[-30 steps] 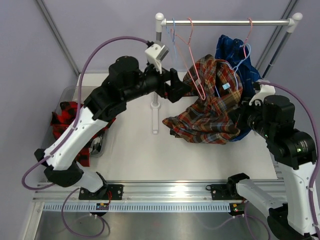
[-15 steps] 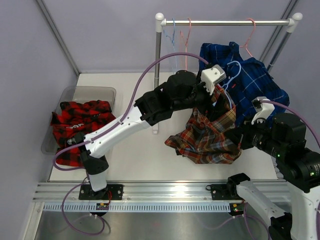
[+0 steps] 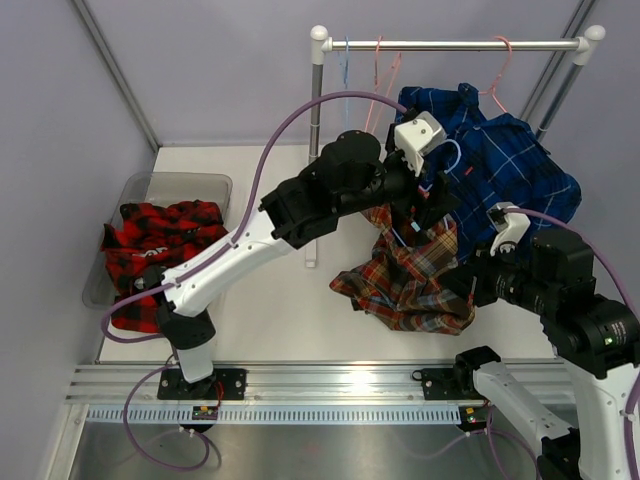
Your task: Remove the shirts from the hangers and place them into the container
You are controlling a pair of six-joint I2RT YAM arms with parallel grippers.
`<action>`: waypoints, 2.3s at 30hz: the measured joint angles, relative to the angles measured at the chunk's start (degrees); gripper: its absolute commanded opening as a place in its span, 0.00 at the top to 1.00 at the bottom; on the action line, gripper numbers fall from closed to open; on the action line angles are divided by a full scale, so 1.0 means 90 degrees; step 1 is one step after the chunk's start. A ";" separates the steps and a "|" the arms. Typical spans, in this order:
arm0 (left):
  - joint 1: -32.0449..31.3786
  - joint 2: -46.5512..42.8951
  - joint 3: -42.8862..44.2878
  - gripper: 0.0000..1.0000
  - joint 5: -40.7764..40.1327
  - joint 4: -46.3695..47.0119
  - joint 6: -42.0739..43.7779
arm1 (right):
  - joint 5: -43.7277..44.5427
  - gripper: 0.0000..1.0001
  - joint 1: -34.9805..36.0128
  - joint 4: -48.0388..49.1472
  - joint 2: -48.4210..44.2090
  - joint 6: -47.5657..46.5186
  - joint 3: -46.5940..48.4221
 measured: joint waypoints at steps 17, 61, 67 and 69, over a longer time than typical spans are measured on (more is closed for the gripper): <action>0.0024 0.0563 0.0573 1.00 -0.0080 -0.0017 -0.0085 | -0.0551 0.98 -0.0002 -0.0107 -0.0058 0.0022 0.0563; 0.0707 -0.1605 -0.0612 1.00 -0.3784 -0.0374 0.0478 | 0.0554 1.00 0.0002 0.0743 -0.1639 0.0529 0.0046; 0.0750 -0.2497 -0.1134 1.00 -0.3973 -0.0002 0.0418 | 0.1282 1.00 0.0002 0.0821 -0.2327 0.0954 0.0282; 0.0784 -0.2761 -0.1134 1.00 -0.3922 -0.0005 0.0304 | 0.1365 1.00 0.0007 0.0848 -0.2244 0.1086 0.0155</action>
